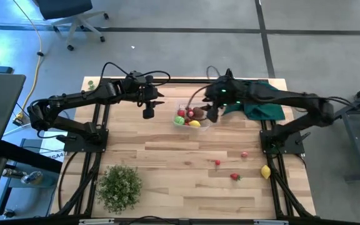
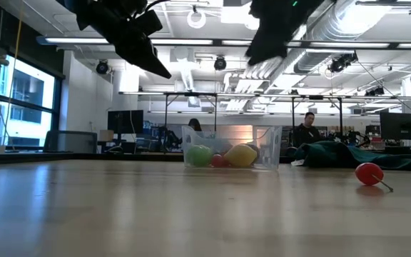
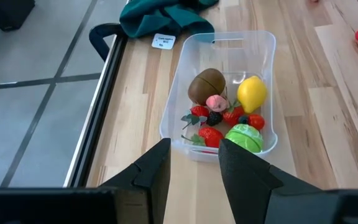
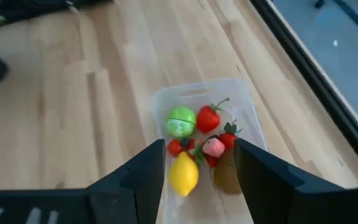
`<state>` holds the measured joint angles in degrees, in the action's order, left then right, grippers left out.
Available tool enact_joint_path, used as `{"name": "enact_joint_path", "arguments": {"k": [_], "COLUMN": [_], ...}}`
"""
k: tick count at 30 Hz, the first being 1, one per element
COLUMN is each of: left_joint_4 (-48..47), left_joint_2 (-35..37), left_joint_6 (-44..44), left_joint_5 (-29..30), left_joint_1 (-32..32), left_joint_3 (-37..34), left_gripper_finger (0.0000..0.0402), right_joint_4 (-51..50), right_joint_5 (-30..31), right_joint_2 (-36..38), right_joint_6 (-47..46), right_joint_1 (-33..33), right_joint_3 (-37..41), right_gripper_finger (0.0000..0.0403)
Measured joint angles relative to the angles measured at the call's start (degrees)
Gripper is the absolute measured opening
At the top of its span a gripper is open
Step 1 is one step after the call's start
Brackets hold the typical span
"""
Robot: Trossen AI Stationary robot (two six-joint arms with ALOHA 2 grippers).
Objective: Pick and placing Produce into tupperware
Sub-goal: Put the red cherry into the transparent bin
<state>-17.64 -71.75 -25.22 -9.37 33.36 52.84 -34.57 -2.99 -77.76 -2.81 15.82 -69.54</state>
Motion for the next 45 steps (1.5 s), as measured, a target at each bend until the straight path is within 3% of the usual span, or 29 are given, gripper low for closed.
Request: {"name": "enact_joint_path", "arguments": {"k": [11,16,24,29,35,40,45], "left_joint_4": [-0.01,0.01,0.01,0.01,0.04,0.01,0.04], "left_joint_2": [0.00,0.00,0.00,0.00,0.00,0.00,0.00], "left_joint_6": [0.00,-0.02,0.00,0.00,0.00,0.00,0.00], "left_joint_5": [-0.01,-0.01,-0.01,0.00,-0.02,-0.01,-0.02], "left_joint_1": [0.00,0.00,-0.01,0.00,0.01,0.01,-0.01], "left_joint_3": [0.00,0.00,0.00,0.00,0.00,0.00,0.00], "left_gripper_finger": [0.0124,0.0124,0.0124,0.0124,0.0124,0.0124,0.0124], "right_joint_4": [-9.83,-5.19,3.74,11.76,18.66,21.99,23.15], "right_joint_5": [7.27,9.66,5.19,-0.58,4.07,4.53,3.32], "right_joint_2": [14.85,23.14,31.72,31.17,28.27,23.56,17.25], "right_joint_6": [-5.05,-11.43,-12.90,-8.49,-3.10,5.60,6.81], "right_joint_1": [-10.40,-16.04,-24.37,-28.23,-31.74,-33.72,-34.86], "right_joint_3": [2.95,13.68,28.63,34.75,39.77,40.79,40.85], "right_gripper_finger": [0.0181,0.0181,0.0181,0.0181,0.0181,0.0181,0.0181]}}
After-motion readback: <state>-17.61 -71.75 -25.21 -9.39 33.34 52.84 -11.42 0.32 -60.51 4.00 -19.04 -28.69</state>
